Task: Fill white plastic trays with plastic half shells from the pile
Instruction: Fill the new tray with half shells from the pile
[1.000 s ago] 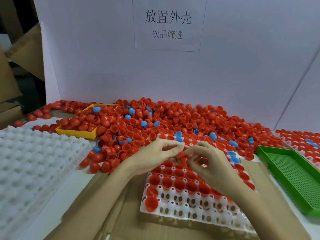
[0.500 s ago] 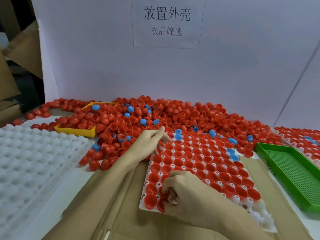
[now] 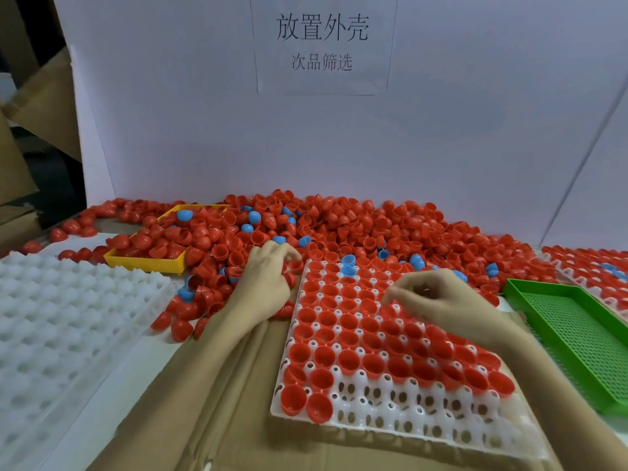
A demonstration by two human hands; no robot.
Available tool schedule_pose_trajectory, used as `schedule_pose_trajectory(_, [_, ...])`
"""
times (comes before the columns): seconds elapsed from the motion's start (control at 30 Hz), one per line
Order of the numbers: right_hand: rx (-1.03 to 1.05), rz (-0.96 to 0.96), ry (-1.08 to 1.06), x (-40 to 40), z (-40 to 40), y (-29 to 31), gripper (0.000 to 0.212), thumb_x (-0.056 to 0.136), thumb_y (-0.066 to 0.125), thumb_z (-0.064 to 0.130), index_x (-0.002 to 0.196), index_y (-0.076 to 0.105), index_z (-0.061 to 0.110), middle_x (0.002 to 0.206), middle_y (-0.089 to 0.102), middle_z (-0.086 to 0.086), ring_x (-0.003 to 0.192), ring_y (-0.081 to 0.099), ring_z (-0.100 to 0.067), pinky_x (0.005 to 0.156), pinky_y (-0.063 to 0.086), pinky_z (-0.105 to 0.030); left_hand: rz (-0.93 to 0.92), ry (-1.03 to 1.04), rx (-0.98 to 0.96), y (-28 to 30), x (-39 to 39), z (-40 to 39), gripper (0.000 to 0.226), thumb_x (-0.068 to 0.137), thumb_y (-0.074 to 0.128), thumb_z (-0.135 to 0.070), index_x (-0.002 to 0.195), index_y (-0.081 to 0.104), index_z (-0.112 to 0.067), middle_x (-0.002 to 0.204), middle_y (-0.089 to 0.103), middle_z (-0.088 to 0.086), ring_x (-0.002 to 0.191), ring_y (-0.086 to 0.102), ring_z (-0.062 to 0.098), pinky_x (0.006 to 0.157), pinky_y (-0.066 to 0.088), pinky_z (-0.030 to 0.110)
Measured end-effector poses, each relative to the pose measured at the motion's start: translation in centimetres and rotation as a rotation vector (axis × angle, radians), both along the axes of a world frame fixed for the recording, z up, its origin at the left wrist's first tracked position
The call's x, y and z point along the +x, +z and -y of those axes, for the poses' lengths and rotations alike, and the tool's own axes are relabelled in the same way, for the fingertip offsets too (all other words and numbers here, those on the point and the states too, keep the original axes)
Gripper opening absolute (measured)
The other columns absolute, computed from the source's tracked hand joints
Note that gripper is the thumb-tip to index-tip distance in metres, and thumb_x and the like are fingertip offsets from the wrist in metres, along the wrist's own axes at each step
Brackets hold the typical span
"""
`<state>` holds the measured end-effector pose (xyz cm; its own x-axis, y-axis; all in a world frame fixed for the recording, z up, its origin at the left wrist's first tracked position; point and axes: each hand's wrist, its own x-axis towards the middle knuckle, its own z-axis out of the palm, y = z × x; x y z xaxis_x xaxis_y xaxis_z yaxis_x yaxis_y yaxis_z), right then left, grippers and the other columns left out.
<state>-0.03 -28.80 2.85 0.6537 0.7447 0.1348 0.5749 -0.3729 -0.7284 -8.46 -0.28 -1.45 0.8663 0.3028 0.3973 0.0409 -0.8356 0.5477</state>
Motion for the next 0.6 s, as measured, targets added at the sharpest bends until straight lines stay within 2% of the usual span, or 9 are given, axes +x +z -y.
schedule_pose_trajectory(0.1, [0.124,-0.030,-0.175,2.8,2.0,-1.9,0.026,0.104,0.062,0.032,0.090,0.082,0.025,0.063,0.049,-0.004,0.058,0.040,-0.018,0.053,0.035,-0.020,-0.418,-0.064,0.128,-0.3,-0.1,-1.1,0.059,0.089,0.051,-0.003,0.144,0.042,-0.022,0.151,0.040,0.000,0.140,0.029,0.024,0.117,0.022,0.038])
schedule_pose_trajectory(0.17, [0.212,-0.105,-0.213,3.7,2.7,-3.0,0.026,0.104,0.061,0.033,0.092,0.083,0.024,0.066,0.047,-0.003,0.060,0.041,-0.016,0.054,0.037,-0.018,-0.565,-0.098,0.221,-0.8,0.0,-1.5,0.065,0.094,0.053,-0.013,0.153,0.030,-0.026,0.158,0.033,-0.002,0.145,0.025,0.023,0.120,0.016,0.042])
schedule_pose_trajectory(0.23, [0.277,-0.159,-0.228,4.2,2.9,-3.6,0.027,0.104,0.061,0.034,0.093,0.083,0.022,0.067,0.047,-0.002,0.059,0.043,-0.014,0.055,0.039,-0.016,-0.496,-0.066,0.345,-1.2,0.1,-1.7,0.058,0.097,0.055,-0.017,0.149,0.034,-0.030,0.151,0.040,-0.006,0.138,0.033,0.021,0.117,0.021,0.041])
schedule_pose_trajectory(0.3, [0.320,-0.184,-0.240,4.5,3.0,-3.9,0.027,0.104,0.062,0.032,0.094,0.082,0.018,0.066,0.047,-0.003,0.057,0.044,-0.011,0.054,0.040,-0.016,-0.369,-0.037,0.396,-1.5,0.2,-1.8,0.042,0.098,0.058,-0.019,0.136,0.045,-0.031,0.134,0.053,-0.010,0.125,0.043,0.017,0.109,0.027,0.039])
schedule_pose_trajectory(0.43, [0.390,-0.195,-0.236,4.6,3.1,-4.0,0.028,0.105,0.061,0.028,0.094,0.081,0.012,0.064,0.044,-0.004,0.054,0.040,-0.011,0.054,0.037,-0.018,-0.219,-0.043,0.323,-1.6,0.1,-2.0,0.026,0.091,0.070,-0.017,0.111,0.058,-0.030,0.103,0.060,-0.014,0.104,0.057,0.013,0.101,0.036,0.036])
schedule_pose_trajectory(0.53, [0.426,-0.201,-0.245,4.7,3.4,-3.9,0.029,0.104,0.061,0.029,0.094,0.081,0.011,0.064,0.045,-0.005,0.055,0.040,-0.013,0.059,0.037,-0.024,-0.085,0.012,0.304,-1.3,0.0,-1.8,0.026,0.087,0.075,-0.012,0.106,0.065,-0.026,0.093,0.056,-0.014,0.096,0.060,0.016,0.096,0.042,0.036])
schedule_pose_trajectory(0.6, [0.451,-0.195,-0.255,4.7,3.5,-3.8,0.028,0.102,0.062,0.032,0.093,0.082,0.014,0.064,0.047,-0.002,0.056,0.041,-0.013,0.058,0.038,-0.023,0.024,0.056,0.311,-1.0,-0.1,-1.6,0.025,0.086,0.076,-0.011,0.106,0.067,-0.022,0.094,0.059,-0.012,0.095,0.061,0.019,0.091,0.044,0.036])
